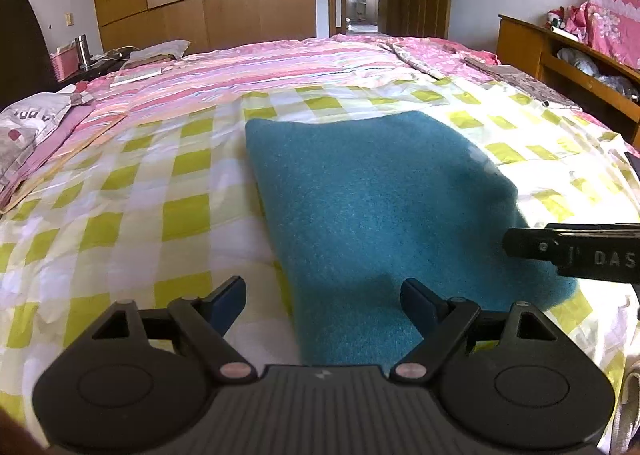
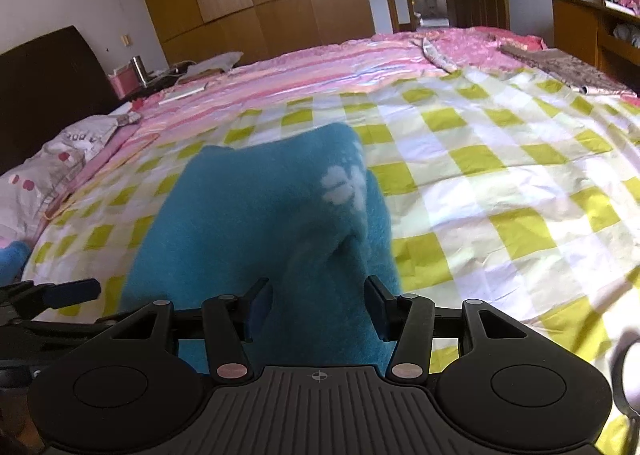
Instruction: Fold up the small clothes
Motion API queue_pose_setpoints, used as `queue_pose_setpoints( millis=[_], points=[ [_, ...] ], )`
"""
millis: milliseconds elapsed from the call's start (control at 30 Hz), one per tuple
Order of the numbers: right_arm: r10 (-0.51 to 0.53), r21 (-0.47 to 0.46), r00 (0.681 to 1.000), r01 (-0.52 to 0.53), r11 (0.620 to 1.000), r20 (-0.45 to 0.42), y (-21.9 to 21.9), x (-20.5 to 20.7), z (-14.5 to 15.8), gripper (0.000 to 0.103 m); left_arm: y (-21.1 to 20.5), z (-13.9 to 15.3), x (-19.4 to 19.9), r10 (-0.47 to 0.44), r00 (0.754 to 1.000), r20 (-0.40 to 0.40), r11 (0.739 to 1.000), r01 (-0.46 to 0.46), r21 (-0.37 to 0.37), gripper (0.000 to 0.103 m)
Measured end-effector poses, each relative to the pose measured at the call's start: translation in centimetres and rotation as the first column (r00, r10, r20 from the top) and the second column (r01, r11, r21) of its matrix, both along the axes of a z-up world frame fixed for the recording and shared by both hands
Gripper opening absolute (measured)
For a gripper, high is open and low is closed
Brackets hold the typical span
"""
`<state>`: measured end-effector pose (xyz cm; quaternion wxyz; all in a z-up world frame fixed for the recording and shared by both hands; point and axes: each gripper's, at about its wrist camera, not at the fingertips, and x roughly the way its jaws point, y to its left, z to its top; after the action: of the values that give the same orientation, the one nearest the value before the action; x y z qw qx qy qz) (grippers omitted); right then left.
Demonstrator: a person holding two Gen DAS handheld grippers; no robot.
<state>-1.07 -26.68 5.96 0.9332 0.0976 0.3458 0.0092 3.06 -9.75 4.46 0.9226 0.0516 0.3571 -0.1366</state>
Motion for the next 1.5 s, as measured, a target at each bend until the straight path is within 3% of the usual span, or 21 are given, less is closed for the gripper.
queue_pose_setpoints(
  millis=[633,900,1167,1500],
  points=[
    [0.026,-0.037,0.999,-0.027,0.999,-0.022,3.0,-3.5,-0.2,0.052,0.9,0.2,-2.0,0.018,1.000,0.022,1.000,-0.018,0.010,0.095],
    [0.048,-0.034,0.999,-0.049,0.998,-0.010,4.1,-4.5,0.2,0.052,1.7,0.5,-2.9,0.018,0.999,0.026,0.999,-0.017,-0.031,0.100],
    [0.040,-0.031,0.999,-0.040,0.999,-0.005,4.9,-6.2,0.0,0.052,2.4,-0.6,-3.8,0.006,1.000,-0.017,0.999,-0.007,-0.046,0.100],
    [0.003,-0.030,1.000,-0.004,1.000,-0.015,4.8,-7.0,-0.6,0.052,1.6,-0.5,-5.2,-0.011,0.999,0.031,1.000,0.011,0.008,0.101]
  ],
)
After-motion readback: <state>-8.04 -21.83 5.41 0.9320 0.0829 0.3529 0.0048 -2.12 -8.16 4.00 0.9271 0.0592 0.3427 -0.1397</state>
